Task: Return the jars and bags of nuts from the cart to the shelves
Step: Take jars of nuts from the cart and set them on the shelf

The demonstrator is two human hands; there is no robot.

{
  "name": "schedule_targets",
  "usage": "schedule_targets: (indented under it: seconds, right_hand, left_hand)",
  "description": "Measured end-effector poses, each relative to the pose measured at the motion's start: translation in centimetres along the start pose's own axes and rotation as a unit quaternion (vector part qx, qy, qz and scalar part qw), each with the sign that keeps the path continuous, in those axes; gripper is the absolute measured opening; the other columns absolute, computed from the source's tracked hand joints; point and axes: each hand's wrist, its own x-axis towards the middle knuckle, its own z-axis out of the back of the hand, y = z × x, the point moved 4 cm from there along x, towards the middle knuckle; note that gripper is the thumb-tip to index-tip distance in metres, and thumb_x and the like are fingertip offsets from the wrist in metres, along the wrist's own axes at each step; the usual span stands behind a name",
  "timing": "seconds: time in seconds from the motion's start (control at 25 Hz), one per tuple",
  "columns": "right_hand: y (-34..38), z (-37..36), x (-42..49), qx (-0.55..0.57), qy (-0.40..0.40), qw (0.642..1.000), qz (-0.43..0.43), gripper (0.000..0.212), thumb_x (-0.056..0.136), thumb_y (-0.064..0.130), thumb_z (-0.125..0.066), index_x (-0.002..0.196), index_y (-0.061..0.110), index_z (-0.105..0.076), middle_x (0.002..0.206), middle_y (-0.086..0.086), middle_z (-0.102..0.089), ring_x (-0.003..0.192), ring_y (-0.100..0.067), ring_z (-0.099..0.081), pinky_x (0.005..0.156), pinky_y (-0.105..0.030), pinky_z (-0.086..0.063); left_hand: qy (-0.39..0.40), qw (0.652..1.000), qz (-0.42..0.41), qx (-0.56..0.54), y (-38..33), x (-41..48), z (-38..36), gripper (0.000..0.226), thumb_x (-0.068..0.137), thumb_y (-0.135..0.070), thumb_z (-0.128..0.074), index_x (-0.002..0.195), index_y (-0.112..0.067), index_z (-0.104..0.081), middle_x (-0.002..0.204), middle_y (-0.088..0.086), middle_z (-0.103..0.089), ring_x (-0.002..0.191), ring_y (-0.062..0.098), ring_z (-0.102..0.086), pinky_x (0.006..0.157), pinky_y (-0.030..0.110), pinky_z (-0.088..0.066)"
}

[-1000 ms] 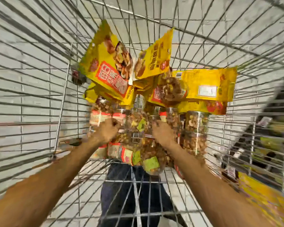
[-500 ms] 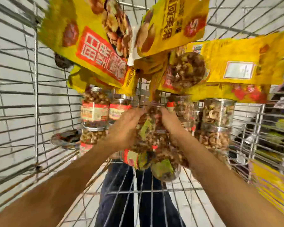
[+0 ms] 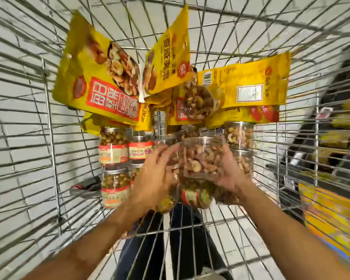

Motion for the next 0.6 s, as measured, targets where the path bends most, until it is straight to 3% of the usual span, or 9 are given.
schedule_targets:
  seconds: [0.08,0.16,0.2,0.28,0.36,0.44,0.48,0.52,0.6]
  right_hand:
    - [1.5,3.1,0.2,0.012,-0.078,0.996,0.027,0.080,0.079,0.076,-0.033,0.120,0.013,-0.061,0.111,-0.016,-0.069,0.109,-0.034,-0.061,0.101,-0.056,-0.040]
    - [2.7,5.3,0.5,0.023,-0.130,0.990,0.052,0.078,0.081,0.076,-0.031,0.116,0.015,-0.064,0.107,-0.013,-0.070,0.106,-0.034,-0.063,0.096,-0.055,-0.045]
    - [3.1,6.0,0.7,0.035,-0.142,0.987,0.064,0.076,0.081,0.077,-0.030,0.107,0.017,-0.069,0.099,-0.011,-0.073,0.098,-0.031,-0.067,0.086,-0.053,-0.052]
    - [3.5,6.8,0.9,0.058,-0.148,0.984,0.074,0.074,0.082,0.076,-0.029,0.090,0.020,-0.077,0.087,-0.006,-0.075,0.080,-0.026,-0.072,0.067,-0.046,-0.058]
    - [3.9,7.8,1.4,0.073,-0.136,0.985,0.081,0.071,0.084,0.075,-0.029,0.097,0.022,-0.075,0.094,-0.006,-0.075,0.084,-0.026,-0.072,0.073,-0.048,-0.057]
    - [4.1,8.4,1.8,0.085,-0.122,0.985,0.085,0.072,0.086,0.074,-0.027,0.104,0.021,-0.072,0.101,-0.007,-0.073,0.090,-0.028,-0.070,0.082,-0.050,-0.053]
    - [4.1,8.8,2.0,0.086,-0.118,0.986,0.086,0.073,0.085,0.074,-0.025,0.106,0.021,-0.070,0.103,-0.008,-0.073,0.092,-0.028,-0.070,0.083,-0.049,-0.052]
    - [4.2,9.1,2.2,0.083,-0.119,0.985,0.092,0.075,0.084,0.075,-0.023,0.109,0.021,-0.068,0.105,-0.008,-0.072,0.094,-0.028,-0.070,0.083,-0.048,-0.051]
    - [4.4,9.4,2.2,0.086,-0.125,0.983,0.104,0.078,0.084,0.075,-0.019,0.115,0.020,-0.066,0.109,-0.009,-0.071,0.098,-0.029,-0.068,0.080,-0.046,-0.055]
  left_hand:
    - [-0.023,0.958,0.193,-0.212,1.2,3.0,-2.2,0.046,0.093,-0.014,-0.055,0.137,-0.010,-0.041,0.111,-0.010,-0.055,0.108,0.012,-0.052,0.080,-0.004,-0.033]
    - [0.013,0.910,0.283,-0.302,1.2,6.5,-5.5,0.053,0.092,-0.024,-0.058,0.138,-0.007,-0.039,0.111,-0.011,-0.050,0.110,0.014,-0.049,0.069,-0.006,-0.030]
    - [0.044,0.892,0.313,-0.323,0.8,8.1,-7.2,0.062,0.090,-0.032,-0.060,0.141,-0.007,-0.034,0.122,-0.006,-0.047,0.119,0.018,-0.045,0.085,-0.001,-0.031]
    - [0.065,0.853,0.373,-0.359,-0.2,10.5,-9.7,0.077,0.087,-0.044,-0.061,0.144,-0.005,-0.028,0.145,0.009,-0.040,0.132,0.027,-0.039,0.109,0.028,-0.032]
    - [0.043,0.846,0.392,-0.358,-0.8,12.7,-11.5,0.103,0.080,-0.067,-0.052,0.147,0.001,-0.013,0.153,0.018,-0.024,0.140,0.031,-0.028,0.115,0.037,-0.023]
    - [0.038,0.862,0.407,-0.300,-0.9,13.7,-13.0,0.148,0.045,-0.100,-0.026,0.145,0.007,-0.001,0.155,0.023,-0.013,0.143,0.034,-0.019,0.117,0.039,-0.015]
    - [0.050,0.872,0.399,-0.278,-0.5,14.1,-13.9,0.148,0.045,-0.100,-0.024,0.145,0.009,-0.008,0.153,0.024,-0.019,0.140,0.036,-0.026,0.116,0.042,-0.022]
    - [0.049,0.874,0.391,-0.283,0.0,14.5,-14.9,0.127,0.064,-0.089,-0.037,0.143,0.009,-0.019,0.149,0.025,-0.030,0.135,0.036,-0.036,0.111,0.043,-0.032]
    - [-0.020,0.879,0.399,-0.262,1.7,14.8,-15.8,0.090,0.082,-0.049,-0.064,0.141,0.008,-0.026,0.143,0.024,-0.039,0.130,0.035,-0.043,0.107,0.040,-0.038]
